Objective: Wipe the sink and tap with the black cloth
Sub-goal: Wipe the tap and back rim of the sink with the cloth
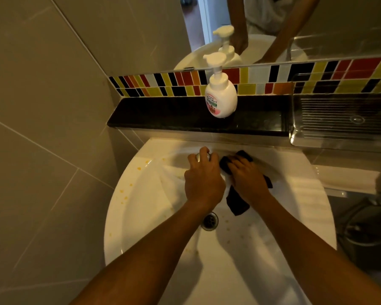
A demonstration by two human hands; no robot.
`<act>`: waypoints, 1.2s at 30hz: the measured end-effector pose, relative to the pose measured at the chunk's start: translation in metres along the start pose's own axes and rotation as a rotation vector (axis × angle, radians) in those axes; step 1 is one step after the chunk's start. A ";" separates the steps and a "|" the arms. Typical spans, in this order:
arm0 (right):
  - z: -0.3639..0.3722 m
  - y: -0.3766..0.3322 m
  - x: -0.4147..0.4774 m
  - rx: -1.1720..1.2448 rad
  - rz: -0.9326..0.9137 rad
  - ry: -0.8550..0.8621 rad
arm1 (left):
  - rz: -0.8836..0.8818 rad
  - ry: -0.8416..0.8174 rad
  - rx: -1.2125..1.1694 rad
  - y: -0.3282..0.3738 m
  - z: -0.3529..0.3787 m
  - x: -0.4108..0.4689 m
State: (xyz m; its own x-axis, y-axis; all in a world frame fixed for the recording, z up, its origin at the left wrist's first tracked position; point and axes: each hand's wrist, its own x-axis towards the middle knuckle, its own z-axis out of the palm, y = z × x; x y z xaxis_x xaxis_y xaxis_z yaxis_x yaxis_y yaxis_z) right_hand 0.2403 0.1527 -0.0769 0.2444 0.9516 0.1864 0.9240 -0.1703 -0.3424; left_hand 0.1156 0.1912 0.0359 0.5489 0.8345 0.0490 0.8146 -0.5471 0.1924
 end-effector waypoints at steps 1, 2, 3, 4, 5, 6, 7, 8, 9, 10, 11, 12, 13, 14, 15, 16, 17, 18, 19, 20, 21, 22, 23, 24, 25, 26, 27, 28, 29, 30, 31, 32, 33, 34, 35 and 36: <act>0.000 -0.001 0.001 0.032 0.004 0.016 | 0.001 0.003 0.000 0.000 0.000 -0.001; 0.000 -0.002 0.003 0.077 0.003 0.027 | 0.001 0.006 0.000 0.001 0.000 -0.001; -0.002 -0.002 0.005 0.125 0.009 0.032 | 0.003 0.004 0.001 0.001 -0.001 -0.001; -0.005 -0.001 0.008 0.174 0.034 0.034 | 0.007 -0.001 0.002 0.001 -0.001 -0.001; -0.008 -0.001 0.012 0.220 0.072 0.018 | 0.010 -0.006 0.003 0.001 -0.001 -0.001; -0.010 -0.002 0.017 0.254 0.106 0.014 | 0.011 -0.010 0.001 0.001 -0.002 -0.001; -0.011 -0.004 0.021 0.273 0.120 0.024 | 0.009 -0.009 -0.003 0.001 -0.002 -0.001; -0.010 -0.006 0.026 0.283 0.125 0.027 | 0.005 -0.003 -0.009 0.001 -0.002 -0.001; -0.008 -0.009 0.029 0.289 0.122 0.020 | 0.003 0.004 -0.012 0.002 -0.002 -0.001; -0.004 -0.012 0.032 0.285 0.119 0.005 | 0.003 0.011 -0.013 0.002 -0.002 -0.001; -0.001 -0.014 0.033 0.285 0.122 -0.008 | 0.006 0.021 -0.013 0.002 -0.002 -0.001; 0.002 -0.016 0.034 0.275 0.128 -0.015 | 0.008 0.033 -0.013 0.002 -0.001 -0.001; 0.003 -0.017 0.034 0.271 0.149 -0.015 | 0.008 0.043 -0.016 0.002 0.000 -0.001; 0.003 -0.017 0.034 0.250 0.163 -0.009 | 0.004 0.050 -0.024 0.002 0.001 -0.001; 0.003 -0.016 0.034 0.205 0.135 0.002 | -0.002 0.054 -0.033 0.002 0.001 -0.001; 0.004 -0.014 0.034 0.118 0.069 -0.005 | -0.006 0.056 -0.037 0.002 0.001 -0.001; 0.004 -0.011 0.035 0.032 0.008 -0.032 | -0.007 0.056 -0.035 0.002 0.001 -0.001; 0.003 -0.009 0.035 -0.023 -0.021 -0.074 | -0.004 0.050 -0.027 0.002 0.000 -0.001; 0.000 -0.007 0.035 -0.043 -0.022 -0.103 | -0.001 0.039 -0.020 0.002 0.000 -0.001; -0.002 -0.005 0.034 -0.030 -0.001 -0.121 | -0.001 0.026 -0.016 0.002 -0.001 0.000; -0.006 -0.004 0.032 -0.011 0.023 -0.132 | -0.004 0.013 -0.010 0.002 -0.001 0.000; -0.009 -0.002 0.030 -0.003 0.040 -0.140 | -0.006 0.006 -0.004 0.002 -0.001 0.000; -0.011 -0.001 0.028 -0.012 0.048 -0.149 | -0.009 0.004 0.001 0.002 -0.001 -0.001; -0.013 0.001 0.026 -0.024 0.052 -0.160 | -0.015 0.009 -0.001 0.002 -0.001 -0.001; -0.014 0.004 0.025 -0.042 0.054 -0.164 | -0.021 0.014 -0.005 0.002 0.000 -0.001; -0.015 0.008 0.023 -0.069 0.062 -0.178 | -0.025 0.018 -0.006 0.002 0.000 -0.001; -0.015 0.011 0.020 -0.101 0.076 -0.188 | -0.025 0.020 -0.001 0.002 0.000 -0.001; -0.015 0.014 0.015 -0.116 0.104 -0.187 | -0.024 0.020 0.003 0.002 0.001 -0.001; -0.014 0.017 0.010 -0.117 0.140 -0.164 | -0.022 0.020 0.003 0.002 0.001 -0.001; -0.014 0.017 0.002 -0.117 0.179 -0.125 | -0.023 0.020 0.002 0.002 0.001 -0.001; -0.013 0.011 -0.005 -0.106 0.226 -0.077 | -0.025 0.021 0.002 0.002 0.001 -0.002; -0.012 0.004 -0.012 -0.078 0.283 -0.023 | -0.025 0.024 0.002 0.002 0.001 -0.001; -0.010 -0.005 -0.016 -0.043 0.339 0.017 | -0.025 0.026 0.002 0.002 0.002 -0.001; -0.006 -0.015 -0.020 -0.023 0.379 0.020 | -0.021 0.027 0.004 0.002 0.002 -0.001; -0.002 -0.025 -0.023 -0.034 0.400 -0.002 | -0.016 0.028 0.010 0.002 0.003 -0.001; 0.001 -0.033 -0.024 -0.051 0.401 -0.031 | -0.013 0.030 0.020 0.002 0.003 -0.001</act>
State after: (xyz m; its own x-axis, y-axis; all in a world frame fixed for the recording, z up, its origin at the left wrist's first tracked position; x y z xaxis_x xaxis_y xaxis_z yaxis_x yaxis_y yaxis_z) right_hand 0.2038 0.1355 -0.0708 0.5803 0.8142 0.0197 0.7709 -0.5413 -0.3357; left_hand 0.1171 0.1896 0.0334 0.5329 0.8428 0.0763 0.8253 -0.5375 0.1732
